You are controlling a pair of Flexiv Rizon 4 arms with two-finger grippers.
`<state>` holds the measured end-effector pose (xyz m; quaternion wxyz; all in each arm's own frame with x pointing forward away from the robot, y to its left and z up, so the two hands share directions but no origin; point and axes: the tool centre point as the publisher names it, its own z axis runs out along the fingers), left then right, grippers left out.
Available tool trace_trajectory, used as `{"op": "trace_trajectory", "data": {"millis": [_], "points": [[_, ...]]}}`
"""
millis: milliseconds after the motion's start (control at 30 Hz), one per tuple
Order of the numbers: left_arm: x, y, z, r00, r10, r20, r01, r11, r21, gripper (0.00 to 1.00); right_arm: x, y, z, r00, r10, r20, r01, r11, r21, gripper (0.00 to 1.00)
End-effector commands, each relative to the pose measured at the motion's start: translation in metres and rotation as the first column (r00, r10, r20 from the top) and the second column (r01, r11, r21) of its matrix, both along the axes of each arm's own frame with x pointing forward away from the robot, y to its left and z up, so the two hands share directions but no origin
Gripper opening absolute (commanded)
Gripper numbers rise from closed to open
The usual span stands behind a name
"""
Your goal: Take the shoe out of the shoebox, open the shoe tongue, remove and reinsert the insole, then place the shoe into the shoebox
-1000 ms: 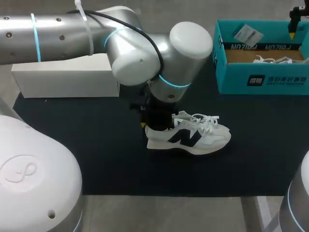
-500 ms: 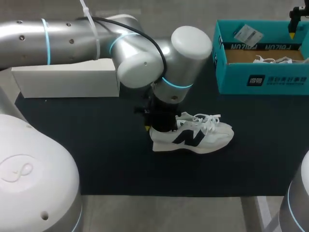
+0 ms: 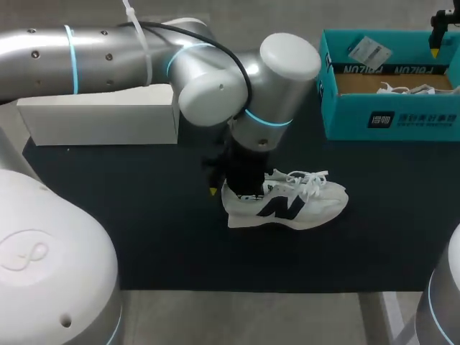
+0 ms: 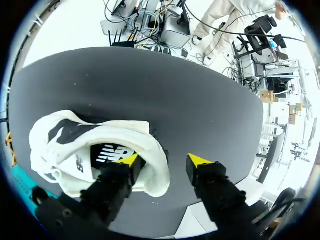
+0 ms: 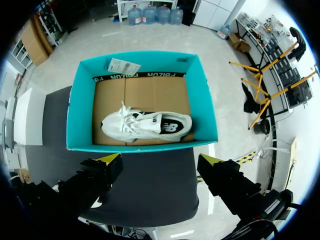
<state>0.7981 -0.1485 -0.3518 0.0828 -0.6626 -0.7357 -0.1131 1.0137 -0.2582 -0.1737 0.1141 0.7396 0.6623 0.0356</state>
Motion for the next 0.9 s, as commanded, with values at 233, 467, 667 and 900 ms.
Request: {"op": "trace_trajectory", "data": {"millis": [233,467,667,900], "points": [[-0.007,0.022,0.052,0.954,0.268,-0.133,-0.288,0.944,-0.161,1.0,-0.001,0.0,0.0,1.0,0.0,0.002,0.0,1.0,0.0,1.0],[-0.001,0.034,0.06,0.831,0.491,-0.262,-0.547,0.807,-0.223,1.0,-0.001,0.0,0.0,1.0,0.0,0.002,0.0,1.0,0.0,1.0],[0.002,0.046,0.072,0.743,0.586,-0.323,-0.668,0.68,-0.303,1.0,-0.001,0.0,0.0,1.0,0.0,0.002,0.0,1.0,0.0,1.0],[-0.001,0.061,0.087,0.68,0.673,-0.29,-0.728,0.574,-0.376,1.0,-0.001,0.0,0.0,1.0,0.0,0.002,0.0,1.0,0.0,1.0]]}}
